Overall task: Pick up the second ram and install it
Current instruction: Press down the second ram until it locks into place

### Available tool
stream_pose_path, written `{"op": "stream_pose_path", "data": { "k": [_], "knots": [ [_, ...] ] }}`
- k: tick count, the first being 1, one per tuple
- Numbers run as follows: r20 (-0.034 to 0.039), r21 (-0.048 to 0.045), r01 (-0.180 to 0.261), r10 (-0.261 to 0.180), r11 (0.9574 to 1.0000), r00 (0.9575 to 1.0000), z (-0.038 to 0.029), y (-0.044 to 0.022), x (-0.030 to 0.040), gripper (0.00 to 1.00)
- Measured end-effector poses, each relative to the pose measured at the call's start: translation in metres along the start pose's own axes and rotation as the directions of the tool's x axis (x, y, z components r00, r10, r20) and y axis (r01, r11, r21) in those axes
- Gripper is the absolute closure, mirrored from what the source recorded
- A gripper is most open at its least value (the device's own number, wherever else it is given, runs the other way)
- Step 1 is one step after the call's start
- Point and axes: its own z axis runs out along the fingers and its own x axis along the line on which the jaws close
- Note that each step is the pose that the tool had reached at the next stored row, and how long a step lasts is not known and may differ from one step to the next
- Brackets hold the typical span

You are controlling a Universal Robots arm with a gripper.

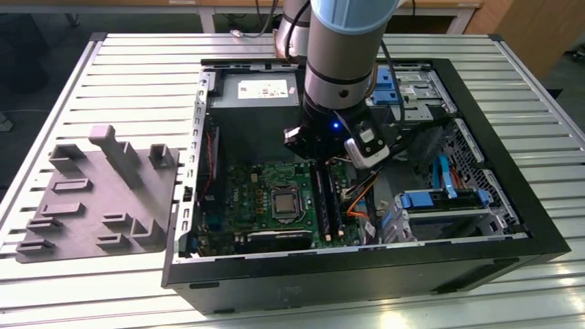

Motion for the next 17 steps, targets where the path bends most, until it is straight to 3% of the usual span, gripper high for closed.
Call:
{"op": "stream_pose_path", "data": {
  "k": [17],
  "knots": [
    [-0.0001,0.0001,0.0,0.0,1.0,1.0,0.0015,-0.0001,0.0,0.89]
  ]
}}
